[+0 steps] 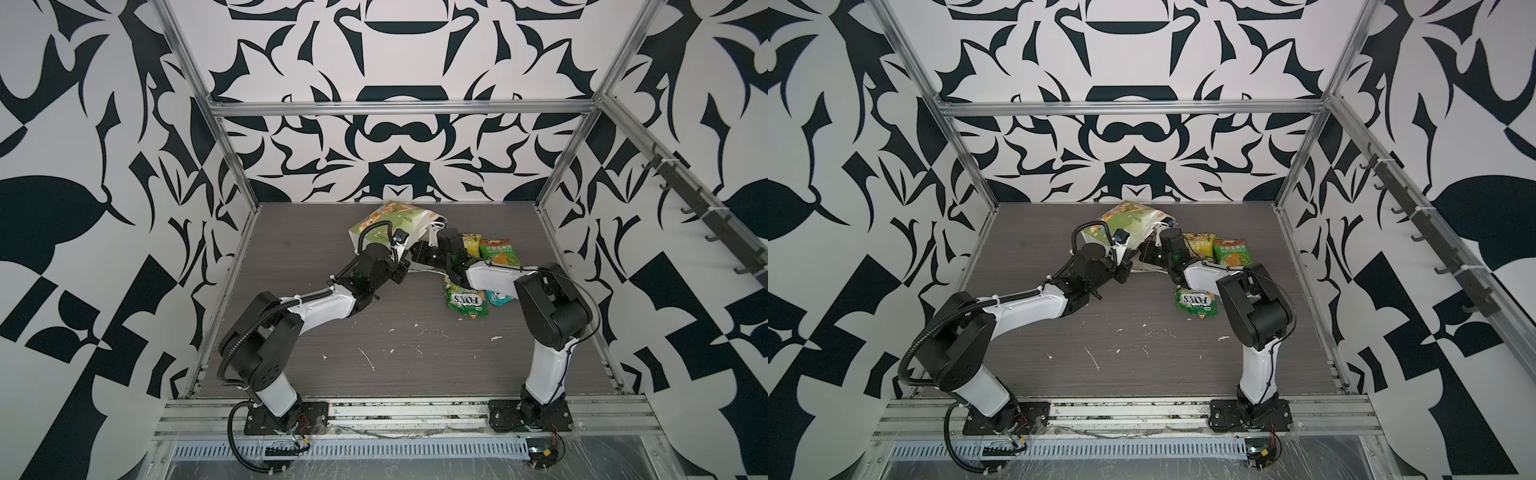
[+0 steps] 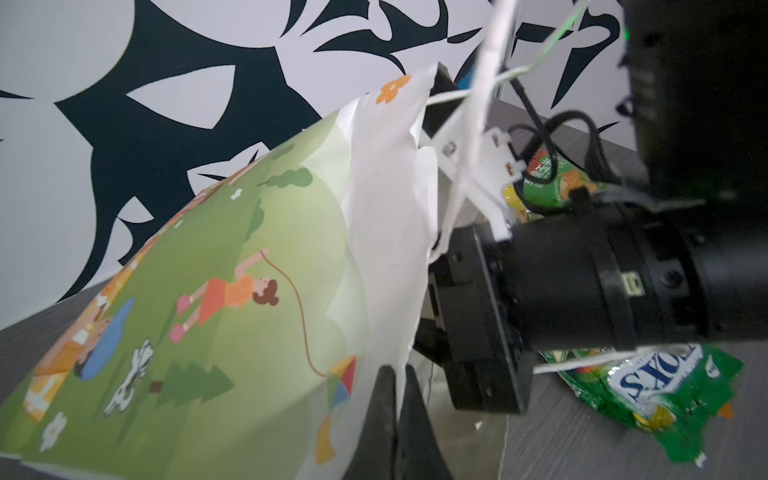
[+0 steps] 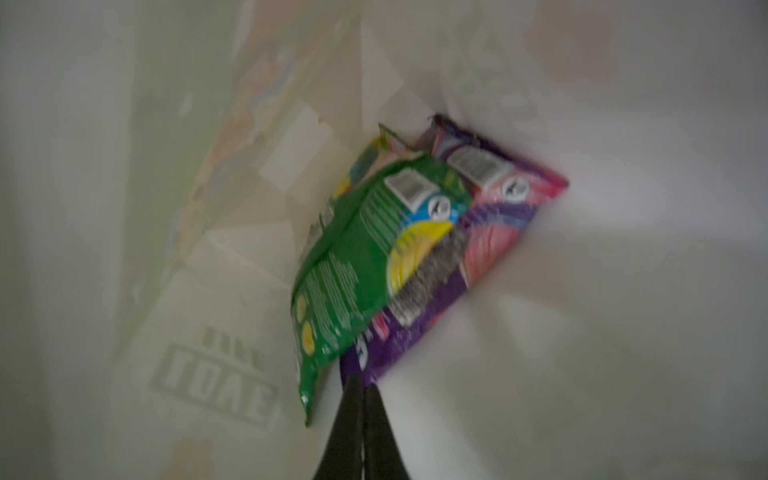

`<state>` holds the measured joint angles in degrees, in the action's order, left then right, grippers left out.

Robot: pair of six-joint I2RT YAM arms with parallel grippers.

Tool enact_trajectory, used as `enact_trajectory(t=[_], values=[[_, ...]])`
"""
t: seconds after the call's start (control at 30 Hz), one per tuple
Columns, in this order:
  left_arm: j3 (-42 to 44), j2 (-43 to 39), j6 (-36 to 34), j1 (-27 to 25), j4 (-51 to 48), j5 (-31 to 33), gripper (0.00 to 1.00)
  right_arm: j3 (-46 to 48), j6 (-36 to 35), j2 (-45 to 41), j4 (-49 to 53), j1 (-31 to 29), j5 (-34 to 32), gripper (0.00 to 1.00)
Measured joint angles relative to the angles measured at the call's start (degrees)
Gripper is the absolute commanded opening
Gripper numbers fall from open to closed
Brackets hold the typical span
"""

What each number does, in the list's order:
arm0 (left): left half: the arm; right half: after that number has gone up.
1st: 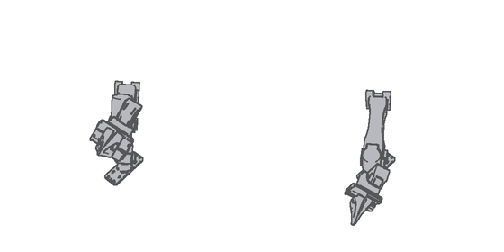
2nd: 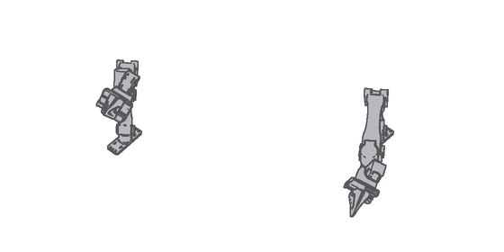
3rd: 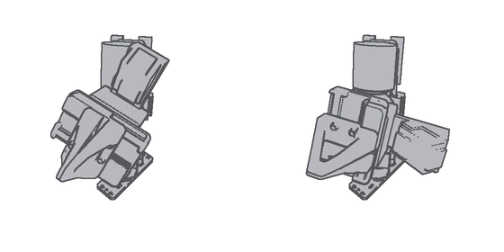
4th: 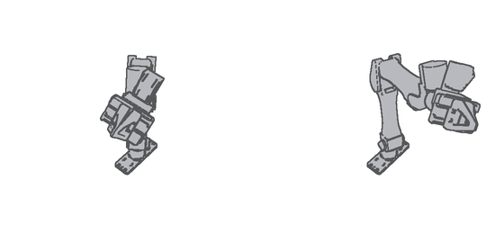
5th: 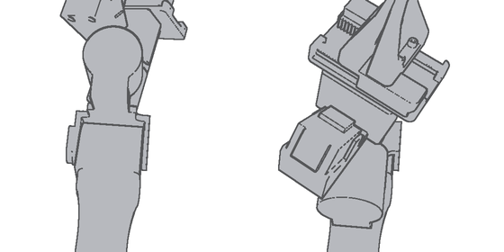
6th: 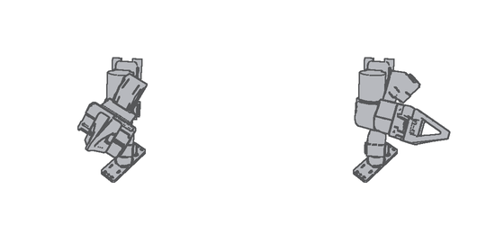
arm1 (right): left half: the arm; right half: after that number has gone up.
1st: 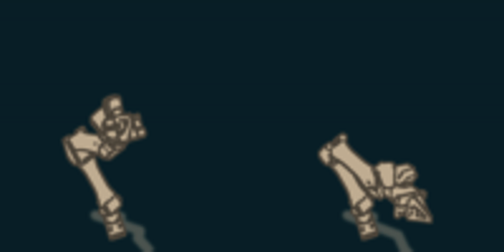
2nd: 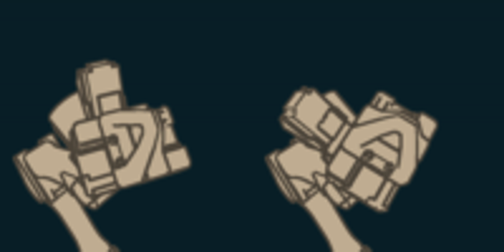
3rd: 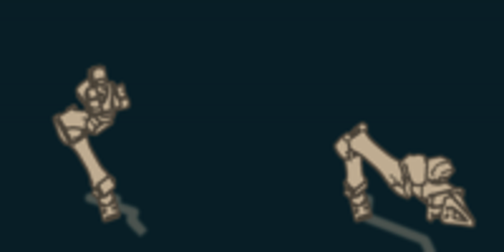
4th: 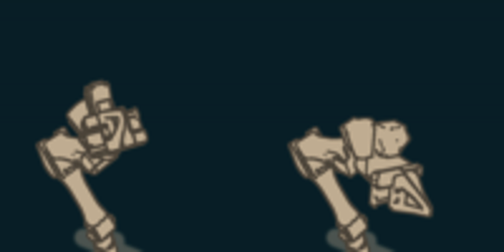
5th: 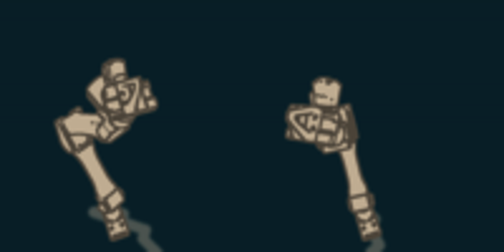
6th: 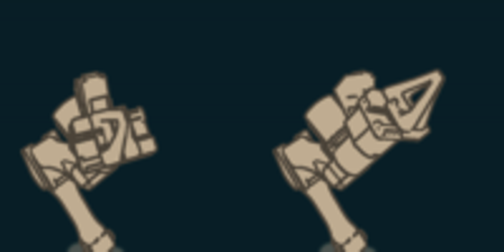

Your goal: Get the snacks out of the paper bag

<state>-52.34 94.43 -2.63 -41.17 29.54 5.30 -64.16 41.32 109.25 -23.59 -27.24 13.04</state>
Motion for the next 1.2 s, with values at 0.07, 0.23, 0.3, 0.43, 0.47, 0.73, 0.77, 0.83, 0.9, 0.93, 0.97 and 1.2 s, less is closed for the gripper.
enact_trajectory(t=[0.07, 0.23, 0.3, 0.43, 0.47, 0.73, 0.77, 0.83, 0.9, 0.93, 0.97, 1.2], values=[[0.1, 0.0, -0.1, 0.0, 0.9, -0.5, 0.00, -0.8, 2.4, 1.0, -0.2, 0.1, -0.3, 0.25], [0.1, 0.0, -0.3, 0.0, 1.5, -1.7, 0.00, -1.4, 8.2, 4.6, -0.8, 0.3, -1.0, 0.33], [0.1, 0.0, -0.4, 0.0, 1.5, -2.0, 0.00, -1.7, 9.9, 6.1, -1.0, 0.3, -0.7, 0.35], [0.1, 0.0, -0.4, 0.0, 1.5, -2.3, 0.00, -2.6, 12.9, 8.0, -1.9, 0.3, 0.3, 0.41], [0.1, 0.0, -0.4, 0.0, 1.5, -2.4, 0.00, -2.6, 13.3, 8.2, -2.3, 0.3, 0.4, 0.41], [0.1, 0.0, -0.4, 0.0, 1.5, -3.8, 0.00, -4.5, 20.3, 10.7, -7.5, 0.3, 0.5, 0.57], [0.1, 0.0, -0.4, 0.0, 1.6, -4.1, 0.00, -4.9, 21.4, 11.1, -8.0, 0.3, 0.4, 0.57], [0.1, 0.0, -0.4, -0.2, 1.6, -4.5, 0.00, -5.9, 22.8, 11.8, -8.5, 0.3, 0.0, 0.58], [0.1, 0.0, -0.4, -0.2, 1.8, -4.7, 0.00, -6.9, 23.5, 12.4, -8.2, 0.3, -0.5, 0.57], [0.1, 0.0, -0.4, -0.2, 1.9, -4.7, 0.00, -7.7, 23.8, 12.7, -7.5, 0.2, -0.8, 0.54], [0.1, 0.0, -0.4, -0.2, 1.9, -4.7, 0.00, -8.5, 23.9, 12.9, -6.6, 0.2, -1.2, 0.50], [0.1, 0.2, -0.3, -0.3, 1.9, -4.8, 0.00, -10.7, 26.3, 14.0, -3.8, 0.0, -4.1, 0.13]])
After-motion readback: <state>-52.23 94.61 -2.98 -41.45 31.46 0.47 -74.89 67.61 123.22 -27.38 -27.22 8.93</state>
